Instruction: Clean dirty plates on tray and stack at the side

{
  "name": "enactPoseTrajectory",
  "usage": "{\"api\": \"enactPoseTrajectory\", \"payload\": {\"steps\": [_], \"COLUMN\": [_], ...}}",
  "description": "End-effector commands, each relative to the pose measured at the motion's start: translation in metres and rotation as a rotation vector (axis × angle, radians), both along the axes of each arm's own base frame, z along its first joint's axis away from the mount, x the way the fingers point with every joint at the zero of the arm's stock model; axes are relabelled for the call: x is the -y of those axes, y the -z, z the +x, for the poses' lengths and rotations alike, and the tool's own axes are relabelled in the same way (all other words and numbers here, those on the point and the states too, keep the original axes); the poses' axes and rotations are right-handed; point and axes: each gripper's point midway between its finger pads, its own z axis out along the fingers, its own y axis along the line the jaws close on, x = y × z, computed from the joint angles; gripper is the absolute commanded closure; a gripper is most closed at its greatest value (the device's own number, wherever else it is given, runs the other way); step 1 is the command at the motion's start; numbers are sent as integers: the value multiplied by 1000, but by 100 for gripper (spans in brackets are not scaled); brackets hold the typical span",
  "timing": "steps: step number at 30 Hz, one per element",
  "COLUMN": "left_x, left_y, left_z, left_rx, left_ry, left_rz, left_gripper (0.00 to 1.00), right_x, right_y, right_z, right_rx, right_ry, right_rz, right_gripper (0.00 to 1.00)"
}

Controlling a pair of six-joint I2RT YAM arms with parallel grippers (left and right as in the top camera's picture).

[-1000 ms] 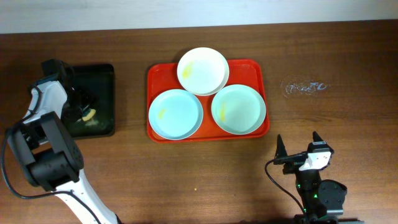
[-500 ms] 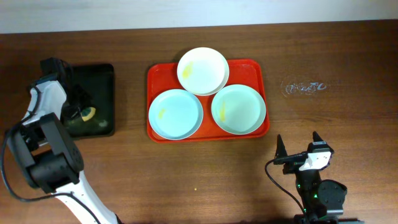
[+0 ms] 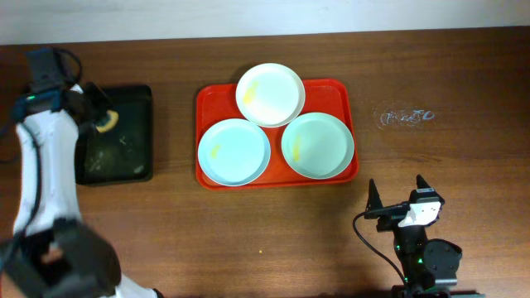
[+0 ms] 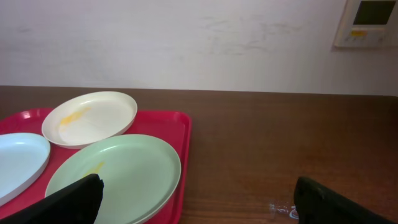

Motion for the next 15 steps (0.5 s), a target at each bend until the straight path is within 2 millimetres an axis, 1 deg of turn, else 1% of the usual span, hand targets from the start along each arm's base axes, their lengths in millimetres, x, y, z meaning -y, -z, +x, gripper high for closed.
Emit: {"api": "enactPoseTrajectory", "payload": {"steps": [1,2,3,4,5,6,7,8,10,11,12,15], "left_x": [43,70,107,148,187,220,250,275,293,295,293,290], "left_y": [-46,-34,-15,9,33,52,72,97,129,143,148,149], "left_z": [-2,-2,-3,-5,-8,-10,-9,-8,-7,-10,-11,-13], "left_rx": [111,86,46,-11,-78,-123,-156,-185,-230,-262,-277,-287], "left_ry": [118,190,305,417,500,572,634,683,712,712,708,702], "left_rz": [-79,-156,-223,-255,-268,-269,-253,-216,-136,-87,-51,-46], "left_gripper": [100,100,100,100,100,100,100,100,100,100,100,100], "right_x": [-1,-1,-1,-1,-1,-1,-1,-1,-1,-1,-1,-1], "right_y": [3,3,3,3,3,3,3,3,3,3,3,3], "right_z": [0,0,0,0,0,0,0,0,0,0,0,0], "right_rx": [-3,-3,-3,-3,-3,-3,-3,-3,-3,-3,-3,-3], "right_ry": [-3,-3,-3,-3,-3,-3,-3,-3,-3,-3,-3,-3], "right_rz": [-3,-3,-3,-3,-3,-3,-3,-3,-3,-3,-3,-3], "right_gripper": [1,1,1,1,1,1,1,1,1,1,1,1]}}
